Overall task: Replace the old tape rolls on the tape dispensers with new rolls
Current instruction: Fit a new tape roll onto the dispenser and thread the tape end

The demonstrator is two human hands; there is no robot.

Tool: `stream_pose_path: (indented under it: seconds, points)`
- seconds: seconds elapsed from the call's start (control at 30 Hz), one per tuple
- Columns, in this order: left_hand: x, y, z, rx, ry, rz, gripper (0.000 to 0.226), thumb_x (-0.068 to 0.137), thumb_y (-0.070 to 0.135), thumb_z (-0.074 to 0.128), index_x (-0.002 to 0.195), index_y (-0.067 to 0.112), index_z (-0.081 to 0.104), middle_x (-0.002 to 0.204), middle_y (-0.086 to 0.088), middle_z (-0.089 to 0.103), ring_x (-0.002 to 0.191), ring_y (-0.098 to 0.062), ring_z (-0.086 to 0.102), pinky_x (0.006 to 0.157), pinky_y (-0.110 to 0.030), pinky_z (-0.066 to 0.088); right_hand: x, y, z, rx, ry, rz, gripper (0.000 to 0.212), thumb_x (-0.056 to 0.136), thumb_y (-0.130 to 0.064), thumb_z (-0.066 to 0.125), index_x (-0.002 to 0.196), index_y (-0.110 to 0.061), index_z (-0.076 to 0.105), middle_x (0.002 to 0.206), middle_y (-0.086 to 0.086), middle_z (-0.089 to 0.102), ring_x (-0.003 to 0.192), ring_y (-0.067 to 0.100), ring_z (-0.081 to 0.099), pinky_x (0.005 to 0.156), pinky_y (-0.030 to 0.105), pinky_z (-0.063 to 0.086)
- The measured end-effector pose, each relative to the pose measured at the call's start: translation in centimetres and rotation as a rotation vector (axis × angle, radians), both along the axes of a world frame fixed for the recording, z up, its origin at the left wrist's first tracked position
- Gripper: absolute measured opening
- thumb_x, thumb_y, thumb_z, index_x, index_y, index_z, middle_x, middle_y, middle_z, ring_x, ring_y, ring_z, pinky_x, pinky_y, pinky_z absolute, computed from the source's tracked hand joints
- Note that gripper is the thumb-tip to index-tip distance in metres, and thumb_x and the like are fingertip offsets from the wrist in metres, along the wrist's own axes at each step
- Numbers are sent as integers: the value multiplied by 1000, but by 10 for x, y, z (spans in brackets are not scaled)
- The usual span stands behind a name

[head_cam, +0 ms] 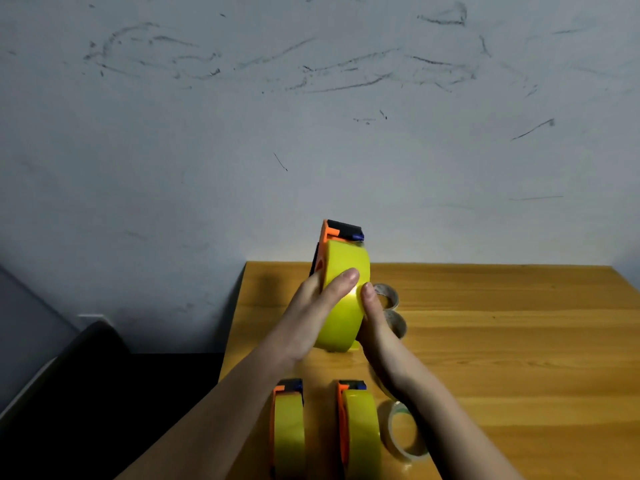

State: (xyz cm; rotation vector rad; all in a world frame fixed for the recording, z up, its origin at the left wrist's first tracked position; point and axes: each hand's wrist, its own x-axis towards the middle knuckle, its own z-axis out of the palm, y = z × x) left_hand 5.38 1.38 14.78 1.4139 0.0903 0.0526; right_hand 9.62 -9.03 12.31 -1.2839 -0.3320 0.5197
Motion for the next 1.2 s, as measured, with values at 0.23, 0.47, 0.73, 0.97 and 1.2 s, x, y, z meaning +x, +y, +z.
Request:
stream_pose_path:
  seconds: [0.23, 0.47, 0.73, 0.97, 1.2]
  points:
    - [4, 20, -2, 39, 69, -43, 33, 78, 42, 59, 101, 20, 65, 87, 6, 75, 82, -8, 70, 74, -23, 53, 8, -24, -6, -356, -190, 21, 89, 62, -86, 43, 137, -39, 44, 140, -14, 50, 128, 1, 45, 105, 30, 40]
    - [3, 30, -11, 228, 150, -223, 31, 84, 26, 68, 114, 24, 58, 109, -3, 71, 103, -19, 67, 93, -38, 51, 47, -30, 19, -465, -740, -364, 23, 86, -34, 69, 107, -25, 67, 100, -7, 61, 98, 7, 56, 81, 26, 44]
    - [-1, 29, -13, 252, 72, -161, 41, 73, 29, 65, 111, 33, 53, 106, -2, 70, 98, -17, 68, 82, -29, 52, 46, -39, 30, -571, -932, -220, 29, 75, -56, 62, 90, -32, 69, 95, -25, 60, 105, -2, 47, 81, 7, 32]
    - [-2, 30, -11, 295, 49, -161, 42, 72, 30, 65, 111, 37, 51, 108, -1, 68, 100, -16, 66, 83, -29, 53, 40, -34, 26, -503, -963, -269, 12, 83, -33, 72, 88, -23, 69, 93, -15, 65, 94, 1, 58, 76, 9, 38]
    - [-4, 31, -9, 340, 54, -176, 36, 78, 27, 66, 108, 36, 49, 109, -3, 66, 99, -18, 66, 81, -28, 55, 37, -31, 17, -584, -1159, -376, 23, 89, -36, 55, 88, -16, 65, 88, -6, 62, 82, 6, 56, 69, 17, 44]
